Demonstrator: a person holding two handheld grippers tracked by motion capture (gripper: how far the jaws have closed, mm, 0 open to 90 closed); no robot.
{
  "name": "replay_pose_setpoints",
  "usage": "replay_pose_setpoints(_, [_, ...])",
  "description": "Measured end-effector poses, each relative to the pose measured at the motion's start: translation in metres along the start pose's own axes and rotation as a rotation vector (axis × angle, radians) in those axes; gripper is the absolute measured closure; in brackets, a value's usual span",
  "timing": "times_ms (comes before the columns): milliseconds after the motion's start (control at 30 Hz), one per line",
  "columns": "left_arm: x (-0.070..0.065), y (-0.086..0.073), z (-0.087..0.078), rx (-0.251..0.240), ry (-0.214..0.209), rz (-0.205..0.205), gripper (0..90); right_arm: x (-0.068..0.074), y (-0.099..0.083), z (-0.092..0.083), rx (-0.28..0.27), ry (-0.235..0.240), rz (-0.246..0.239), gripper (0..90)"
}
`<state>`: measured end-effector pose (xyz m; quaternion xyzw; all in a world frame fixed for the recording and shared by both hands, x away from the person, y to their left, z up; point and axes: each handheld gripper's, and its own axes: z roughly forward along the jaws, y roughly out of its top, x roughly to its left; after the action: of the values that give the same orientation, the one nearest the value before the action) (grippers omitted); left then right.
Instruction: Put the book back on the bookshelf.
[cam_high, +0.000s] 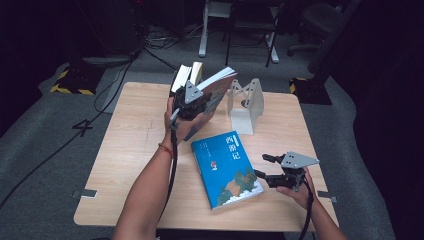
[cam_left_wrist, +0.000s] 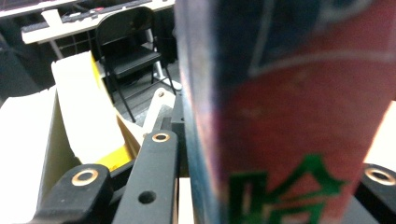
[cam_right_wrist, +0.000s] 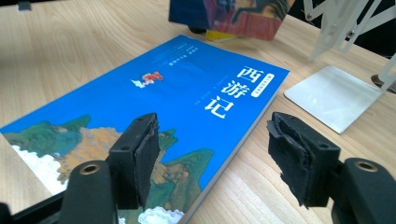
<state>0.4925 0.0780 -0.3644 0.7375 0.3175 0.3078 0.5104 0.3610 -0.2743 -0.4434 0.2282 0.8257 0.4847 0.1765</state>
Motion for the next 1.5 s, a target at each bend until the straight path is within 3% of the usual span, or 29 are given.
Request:
replay_pose_setpoints(267, [0.004,-0.015,0.003,0.019,0.012,-0.014,73.7,0.005,0.003,-0.001,-0.012,0.018,-0.014,34.3])
replay_pose_setpoints(667, [0.002,-0.038,-0.007,-0.016,0.026,-0.089,73.2,0.003,0.001,0.001,0.0,0.005,-0.009,34.3])
replay_pose_setpoints(1100, [0.004,-0.047,-0.01,-0.029,0.045,-0.124,68.6,0.0,-0.001,0.002,0.01,-0.001,-0.009,34.3])
replay_pose_setpoints(1233, [0.005,-0.055,-0.012,-0.017,0.041,-0.14,62.5,0.0,-0.001,0.001,0.01,-0.004,-0.012,34.3])
replay_pose_setpoints(1500, [-0.002,-0.084,-0.01,0.044,0.048,-0.162,62.3,0.0,-0.001,0.002,0.023,-0.002,-0.009,34.4])
